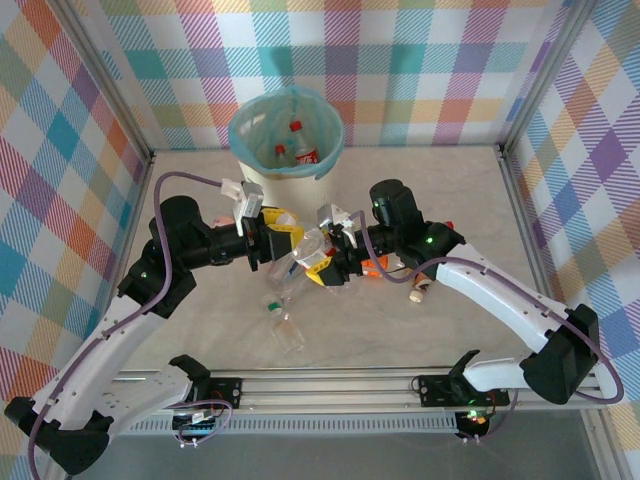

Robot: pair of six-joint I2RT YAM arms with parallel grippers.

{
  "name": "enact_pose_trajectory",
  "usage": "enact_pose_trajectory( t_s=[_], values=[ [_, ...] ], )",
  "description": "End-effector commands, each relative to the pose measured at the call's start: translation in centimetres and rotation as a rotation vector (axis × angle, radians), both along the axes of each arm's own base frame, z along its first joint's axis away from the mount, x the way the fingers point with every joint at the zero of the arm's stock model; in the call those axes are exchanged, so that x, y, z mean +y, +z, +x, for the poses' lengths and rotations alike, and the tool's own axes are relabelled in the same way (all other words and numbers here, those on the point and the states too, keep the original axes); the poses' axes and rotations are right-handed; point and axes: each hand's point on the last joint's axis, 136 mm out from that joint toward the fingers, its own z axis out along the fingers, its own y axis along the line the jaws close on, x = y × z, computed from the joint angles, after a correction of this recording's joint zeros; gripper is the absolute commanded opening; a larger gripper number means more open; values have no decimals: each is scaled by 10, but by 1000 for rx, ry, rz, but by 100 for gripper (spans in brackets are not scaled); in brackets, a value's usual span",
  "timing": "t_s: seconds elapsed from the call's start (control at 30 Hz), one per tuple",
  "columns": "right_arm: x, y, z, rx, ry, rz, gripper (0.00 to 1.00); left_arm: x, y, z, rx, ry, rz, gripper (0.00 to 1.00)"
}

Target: Put the plastic bottles in the bin

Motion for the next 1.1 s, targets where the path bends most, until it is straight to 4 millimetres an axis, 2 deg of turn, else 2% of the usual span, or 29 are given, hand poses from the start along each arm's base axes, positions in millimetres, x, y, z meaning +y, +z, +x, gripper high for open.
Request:
enact_pose_trajectory(
  t_s=[0.0,0.07,0.17,0.27,0.43,0.5,0.6,0.7,0.83,0.93,1.07],
  values=[
    [1,24,5,-49,-22,48,66,2,34,-8,-80,-2,-60,18],
    [1,30,10,-75,-52,54,71,4,44,-5,-94,25,-81,15],
    [0,44,23,-135,-126,69,88,13,68,6,-129,114,-118,0],
    [-2,66,36,-219,-203,89,100,24,100,18,-175,216,-152,0],
    [-15,109,68,-401,-400,108,100,40,148,51,-246,412,-105,0],
    [-25,127,85,-483,-512,107,100,49,156,74,-241,531,-56,0],
    [-40,145,106,-588,-653,90,100,62,168,111,-237,710,0,0],
    [-49,152,117,-652,-723,70,100,68,171,150,-230,846,88,0],
    [-50,152,116,-668,-718,59,100,60,163,197,-213,901,174,0],
    [-51,146,113,-655,-708,42,100,52,153,225,-209,916,219,0],
    [-55,138,110,-636,-711,17,100,46,127,255,-173,919,281,0]
  ],
)
